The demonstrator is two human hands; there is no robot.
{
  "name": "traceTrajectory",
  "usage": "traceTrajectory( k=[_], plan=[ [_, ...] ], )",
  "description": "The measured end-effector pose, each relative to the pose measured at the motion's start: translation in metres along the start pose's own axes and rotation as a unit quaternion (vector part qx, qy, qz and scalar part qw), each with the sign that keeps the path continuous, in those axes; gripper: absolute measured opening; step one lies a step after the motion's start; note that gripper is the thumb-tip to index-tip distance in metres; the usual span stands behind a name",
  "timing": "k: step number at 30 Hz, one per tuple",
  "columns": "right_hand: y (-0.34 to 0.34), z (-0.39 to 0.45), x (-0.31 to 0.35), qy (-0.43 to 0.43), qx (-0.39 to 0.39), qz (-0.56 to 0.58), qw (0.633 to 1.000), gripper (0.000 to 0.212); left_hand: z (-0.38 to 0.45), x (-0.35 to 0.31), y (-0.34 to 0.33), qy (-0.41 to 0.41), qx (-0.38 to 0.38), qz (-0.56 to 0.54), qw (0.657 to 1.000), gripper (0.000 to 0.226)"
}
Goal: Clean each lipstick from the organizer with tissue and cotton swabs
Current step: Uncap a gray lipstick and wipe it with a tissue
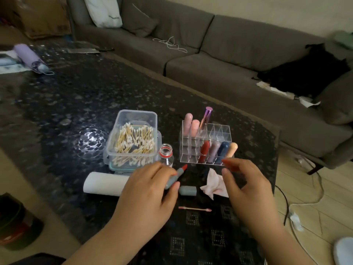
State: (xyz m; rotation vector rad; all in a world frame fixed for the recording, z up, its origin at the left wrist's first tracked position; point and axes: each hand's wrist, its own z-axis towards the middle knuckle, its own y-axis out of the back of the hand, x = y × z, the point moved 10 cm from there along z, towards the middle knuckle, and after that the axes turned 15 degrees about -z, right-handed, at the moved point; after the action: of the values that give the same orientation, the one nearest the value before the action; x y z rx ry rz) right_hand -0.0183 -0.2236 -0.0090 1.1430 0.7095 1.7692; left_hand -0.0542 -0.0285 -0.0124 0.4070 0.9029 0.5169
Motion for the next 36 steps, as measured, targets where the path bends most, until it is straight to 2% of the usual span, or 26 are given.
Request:
traceTrajectory(
  k=[3,6,8,11,15,18,23,27,30,36],
  plan=[
    [0.002,0.012,0.020,-0.009,0.019,0.027,0.999,0.022,0.008,0.012,0.037,0.021,-0.047,0.018,0.999,0.024],
    [0.004,0.042,0.077,0.065,0.073,0.019,0.995,0.021,0.023,0.032,0.077,0.049,-0.093,0.042,0.994,0.015],
    [-0.009,0.064,0.121,0.125,0.150,-0.010,0.981,0.020,0.034,0.044,0.093,0.061,-0.096,0.061,0.992,0.008],
    [-0.058,0.086,0.169,0.197,0.283,-0.085,0.935,0.021,0.049,0.069,0.097,0.070,-0.045,0.107,0.991,0.014],
    [-0.129,0.099,0.190,0.276,0.361,-0.237,0.859,0.027,0.049,0.098,0.088,0.087,-0.001,0.135,0.987,0.012],
    [-0.162,0.107,0.187,0.290,0.372,-0.288,0.833,0.028,0.048,0.107,0.088,0.092,-0.003,0.134,0.987,0.016],
    [-0.195,0.124,0.190,0.304,0.353,-0.352,0.812,0.030,0.050,0.110,0.088,0.083,0.005,0.141,0.986,0.015],
    [-0.213,0.121,0.192,0.306,0.395,-0.366,0.785,0.033,0.051,0.111,0.084,0.099,0.021,0.138,0.985,0.016],
    [-0.219,0.117,0.194,0.327,0.390,-0.357,0.783,0.028,0.052,0.112,0.084,0.111,0.009,0.128,0.986,0.026],
    [-0.228,0.113,0.201,0.367,0.370,-0.368,0.770,0.019,0.053,0.111,0.086,0.123,-0.008,0.114,0.986,0.025]
  ],
)
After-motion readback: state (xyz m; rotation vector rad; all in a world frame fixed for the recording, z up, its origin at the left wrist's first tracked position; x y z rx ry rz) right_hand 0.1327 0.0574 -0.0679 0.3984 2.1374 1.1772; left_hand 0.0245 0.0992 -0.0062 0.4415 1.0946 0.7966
